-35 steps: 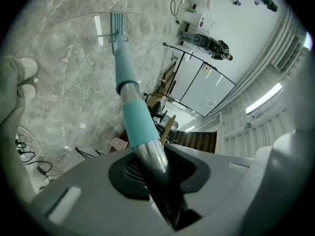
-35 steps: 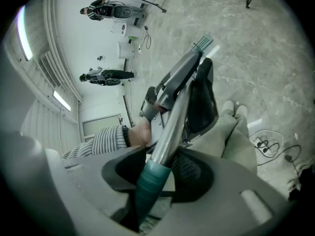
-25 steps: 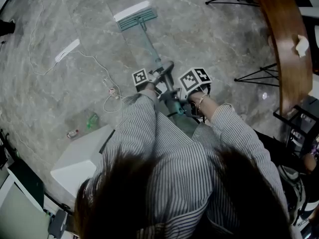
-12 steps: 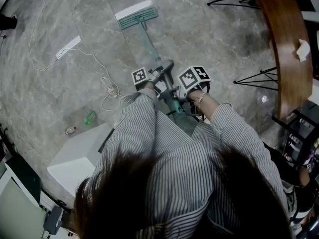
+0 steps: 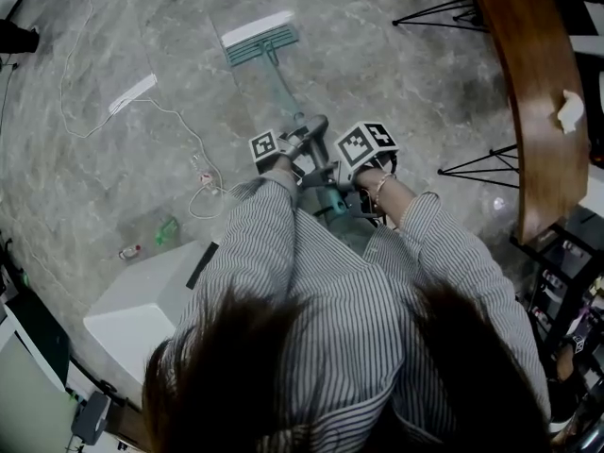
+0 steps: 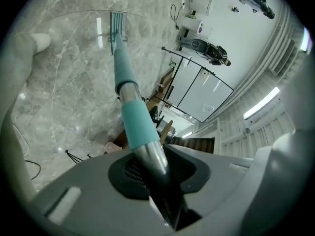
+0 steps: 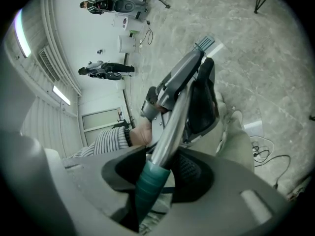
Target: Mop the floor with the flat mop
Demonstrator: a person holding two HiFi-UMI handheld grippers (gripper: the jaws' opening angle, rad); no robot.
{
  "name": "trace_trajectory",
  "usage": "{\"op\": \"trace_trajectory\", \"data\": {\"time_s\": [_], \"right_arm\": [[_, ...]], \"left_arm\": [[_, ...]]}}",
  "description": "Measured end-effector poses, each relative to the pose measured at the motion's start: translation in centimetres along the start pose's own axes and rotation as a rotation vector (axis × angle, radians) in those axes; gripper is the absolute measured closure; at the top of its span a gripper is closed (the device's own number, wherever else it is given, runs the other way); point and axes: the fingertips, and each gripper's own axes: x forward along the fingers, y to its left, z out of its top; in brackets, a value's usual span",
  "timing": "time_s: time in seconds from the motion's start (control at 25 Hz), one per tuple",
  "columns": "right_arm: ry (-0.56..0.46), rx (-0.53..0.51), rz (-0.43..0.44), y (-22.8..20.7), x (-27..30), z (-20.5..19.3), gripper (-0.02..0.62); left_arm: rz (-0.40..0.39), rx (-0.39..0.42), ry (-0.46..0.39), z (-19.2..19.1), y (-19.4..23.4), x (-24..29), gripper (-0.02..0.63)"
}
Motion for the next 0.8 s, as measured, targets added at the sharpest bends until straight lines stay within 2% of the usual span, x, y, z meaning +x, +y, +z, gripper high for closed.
{"op": "trace_trajectory", "data": {"time_s": [0.4,0.8], "right_arm": [[0.008,-0.018,-0.02,2.8,-0.8,7.0,0.439],[-0.029,0.003,-0.027,8.3,-0.2,19.8,0.439]], "left_arm": [[-0.005,0.004,-0.003,5.8,-3.9,3.1,0.523],[0.007,0.01,0.024,17.1,-10.7,7.0,0.52]]}}
